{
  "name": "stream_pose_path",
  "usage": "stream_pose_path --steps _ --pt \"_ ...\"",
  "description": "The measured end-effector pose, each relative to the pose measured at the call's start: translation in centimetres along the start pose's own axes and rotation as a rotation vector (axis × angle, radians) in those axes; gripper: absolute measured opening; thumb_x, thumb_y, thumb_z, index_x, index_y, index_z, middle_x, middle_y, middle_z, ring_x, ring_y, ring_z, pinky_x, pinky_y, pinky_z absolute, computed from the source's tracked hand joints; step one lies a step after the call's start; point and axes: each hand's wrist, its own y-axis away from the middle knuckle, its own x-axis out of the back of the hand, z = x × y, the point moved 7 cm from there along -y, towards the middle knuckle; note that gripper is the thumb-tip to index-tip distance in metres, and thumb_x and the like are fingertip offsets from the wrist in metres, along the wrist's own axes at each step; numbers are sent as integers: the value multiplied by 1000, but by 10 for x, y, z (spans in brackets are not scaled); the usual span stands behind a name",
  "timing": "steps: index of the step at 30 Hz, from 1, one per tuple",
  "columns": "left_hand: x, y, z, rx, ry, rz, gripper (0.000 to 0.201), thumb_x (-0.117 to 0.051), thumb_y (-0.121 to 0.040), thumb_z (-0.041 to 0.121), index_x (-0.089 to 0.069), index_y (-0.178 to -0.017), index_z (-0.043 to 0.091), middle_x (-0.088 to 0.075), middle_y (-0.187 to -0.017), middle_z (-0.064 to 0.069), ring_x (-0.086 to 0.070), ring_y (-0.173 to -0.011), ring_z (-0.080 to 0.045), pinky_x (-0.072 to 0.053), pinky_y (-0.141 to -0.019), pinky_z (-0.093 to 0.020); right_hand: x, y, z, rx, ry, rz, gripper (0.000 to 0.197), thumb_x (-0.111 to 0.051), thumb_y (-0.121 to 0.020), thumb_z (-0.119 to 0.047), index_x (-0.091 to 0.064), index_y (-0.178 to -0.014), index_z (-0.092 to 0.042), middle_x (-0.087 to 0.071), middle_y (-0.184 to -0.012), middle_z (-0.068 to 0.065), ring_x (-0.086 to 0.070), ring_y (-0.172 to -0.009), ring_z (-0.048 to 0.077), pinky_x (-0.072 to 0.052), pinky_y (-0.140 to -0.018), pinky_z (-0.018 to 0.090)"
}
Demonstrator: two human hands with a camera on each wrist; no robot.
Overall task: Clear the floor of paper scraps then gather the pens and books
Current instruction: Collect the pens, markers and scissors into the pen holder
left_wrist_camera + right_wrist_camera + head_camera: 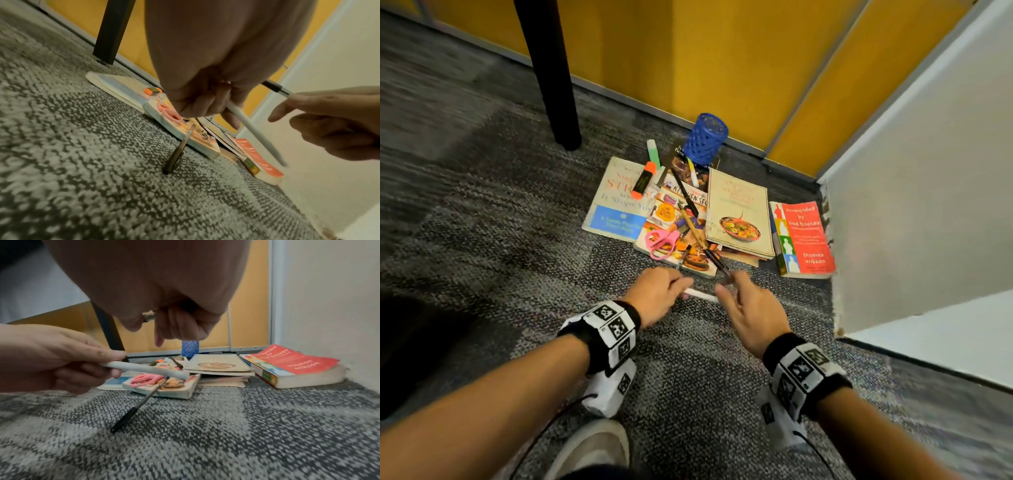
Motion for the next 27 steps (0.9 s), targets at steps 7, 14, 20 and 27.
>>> stream_pose_path --steps 7,14,20,27 --pt "1 -11 -8 34 463 -115 26 -62 -95 21 -67 -73 8 -44 -49 8 -38 -39 -5 -31 -44 -23 -6 -8 -11 80 89 -86 31 -57 -91 -45 -61 -87 -15 -52 -73 -3 -48 -72 19 -34 -62 32" --pt "5 -12 -14 129 657 -224 11 -68 -89 15 -73 -85 6 -67 -68 -4 -52 -45 -7 -44 -43 -16 15 -14 1 -35 -58 -171 28 -69 -85 -41 -61 -74 -17 -44 -61 -10 -38 -54 1 -25 -49 17" --pt "-2 -12 8 27 512 -329 14 -59 -96 14 -66 -96 1 -71 -78 -10 -57 -45 -7 -47 -46 -17 9 -39 39 -412 -864 74 19 -75 -83 -23 -62 -78 -10 -47 -57 -3 -41 -51 11 -37 -46 20" --pt "-1 -27 9 -68 120 -130 22 -58 -94 40 -59 -86 20 -71 -82 -3 -64 -67 -23 -50 -65 -32 -38 -68 35 -538 -1076 -77 33 -53 -95 -43 -64 -82 -14 -33 -51 -3 -31 -41 9 -30 -40 21"
